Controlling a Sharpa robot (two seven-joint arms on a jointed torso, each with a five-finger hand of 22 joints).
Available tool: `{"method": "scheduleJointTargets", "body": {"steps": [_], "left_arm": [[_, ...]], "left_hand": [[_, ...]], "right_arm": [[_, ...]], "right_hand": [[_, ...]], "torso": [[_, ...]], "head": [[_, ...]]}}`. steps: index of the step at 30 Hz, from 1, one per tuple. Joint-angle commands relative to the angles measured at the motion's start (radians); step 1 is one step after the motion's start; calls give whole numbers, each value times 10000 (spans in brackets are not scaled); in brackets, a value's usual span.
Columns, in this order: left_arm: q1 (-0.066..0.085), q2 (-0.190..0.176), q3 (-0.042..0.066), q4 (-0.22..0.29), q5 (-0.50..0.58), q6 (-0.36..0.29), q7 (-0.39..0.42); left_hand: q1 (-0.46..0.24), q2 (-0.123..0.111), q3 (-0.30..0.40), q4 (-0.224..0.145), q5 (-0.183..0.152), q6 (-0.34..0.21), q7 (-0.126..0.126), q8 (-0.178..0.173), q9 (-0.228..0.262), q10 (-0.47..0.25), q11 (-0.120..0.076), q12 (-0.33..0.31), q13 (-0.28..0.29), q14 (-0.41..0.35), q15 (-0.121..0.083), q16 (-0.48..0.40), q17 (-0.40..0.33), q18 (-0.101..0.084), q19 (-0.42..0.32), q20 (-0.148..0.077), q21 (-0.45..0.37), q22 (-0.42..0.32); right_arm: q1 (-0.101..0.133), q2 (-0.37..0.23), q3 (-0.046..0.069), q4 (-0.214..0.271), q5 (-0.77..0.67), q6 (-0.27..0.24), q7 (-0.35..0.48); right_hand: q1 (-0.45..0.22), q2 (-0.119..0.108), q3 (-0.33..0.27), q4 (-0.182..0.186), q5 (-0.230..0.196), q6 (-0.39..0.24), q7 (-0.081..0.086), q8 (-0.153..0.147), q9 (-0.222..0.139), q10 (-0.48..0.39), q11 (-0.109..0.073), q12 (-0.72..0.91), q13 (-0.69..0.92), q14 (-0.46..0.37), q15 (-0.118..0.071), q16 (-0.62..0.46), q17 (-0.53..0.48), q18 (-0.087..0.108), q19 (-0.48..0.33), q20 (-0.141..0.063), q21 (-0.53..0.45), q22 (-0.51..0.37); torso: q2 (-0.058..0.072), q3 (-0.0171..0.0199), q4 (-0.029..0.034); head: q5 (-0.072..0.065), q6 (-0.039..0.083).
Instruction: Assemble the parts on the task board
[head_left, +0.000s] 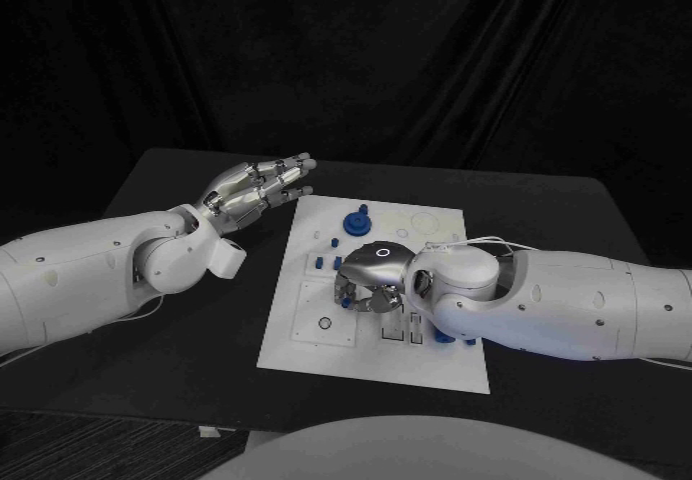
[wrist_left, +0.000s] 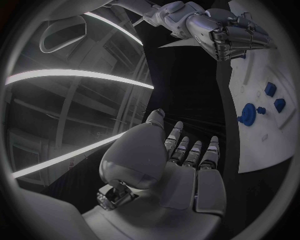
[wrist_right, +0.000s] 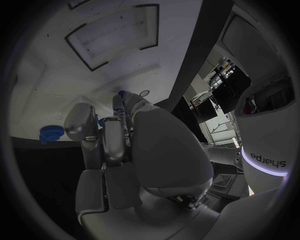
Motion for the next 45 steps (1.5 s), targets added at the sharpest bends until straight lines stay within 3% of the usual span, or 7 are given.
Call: {"method": "scheduleJointTargets", "body": {"steps": [1,15,19,21,31,37,45], "left_arm": [[-23,28,11,2,73,156,39],[-57,32,11,-34,73,226,-74],[-63,30,11,-34,73,240,-87],[-65,31,11,-36,73,245,-92],[-73,27,12,-38,73,272,-117],[-77,20,12,-44,73,278,-128],[-80,-36,12,-23,73,264,-121]], "left_hand": [[12,71,53,-20,28,18,-5,27,4,12,51,31,6,49,49,45,13,-122,8,8,-7,-13],[23,79,64,-29,30,27,-1,33,4,6,55,28,5,50,65,47,14,-125,7,8,-9,-23],[27,81,67,-33,31,26,0,34,4,6,56,30,6,50,69,48,13,-126,7,9,-10,-24],[27,81,67,-33,31,26,0,34,4,6,56,30,6,50,69,48,13,-126,7,9,-10,-24],[39,84,77,-45,36,21,4,36,4,2,60,27,5,51,78,49,14,-128,7,9,-11,-28],[39,84,77,-45,36,21,4,36,4,2,60,27,5,51,78,49,14,-128,7,9,-11,-28],[49,80,81,-57,39,11,7,37,3,-3,64,16,4,52,86,52,14,-131,6,9,-12,-35]], "right_arm": [[-28,0,-2,-3,-62,134,-21],[-30,52,-2,-34,-62,112,-58],[-30,73,-2,-70,-62,288,-168],[-30,80,-2,-92,-62,442,-247],[-34,101,-2,-140,-62,968,-590],[-37,41,-2,-115,-62,589,-678],[92,-384,-2,130,-62,-442,-453]], "right_hand": [[-79,-57,54,8,-6,52,4,-17,13,73,5,-57,10,-30,28,-50,-23,141,-74,-6,-46,1304],[-100,-65,51,13,-12,42,7,-30,8,66,8,-71,7,-34,27,-57,-32,148,-90,-6,-89,1294],[-202,-105,55,42,-47,-102,56,-149,-40,-60,58,-183,-19,-70,61,-115,-101,162,-140,10,-201,1266],[-396,-226,57,143,-99,-672,134,-499,-189,-487,173,-434,-68,-166,167,-243,-247,204,-290,78,-542,1183],[-881,-485,-155,224,-510,-1910,-584,-634,-276,-1783,369,-813,-19,-479,147,-542,-638,352,-652,144,-1372,998],[-1139,-439,-591,122,-794,-2474,-899,-631,-274,-2603,395,-733,21,-555,100,-593,-732,381,-736,89,-1707,929],[-1219,-325,-919,111,-883,-2340,-900,-510,-213,-3228,380,-551,17,-557,85,-555,-729,376,-696,72,-1745,944]], "torso": [[-7,1,6],[5,-3,6],[8,0,4],[3,1,2],[3,-1,5],[1,-3,2],[3,3,2]], "head": [[0,-1],[-1,-1],[1,-1],[5,-1],[5,-1],[-3,-1],[-20,-1]]}}
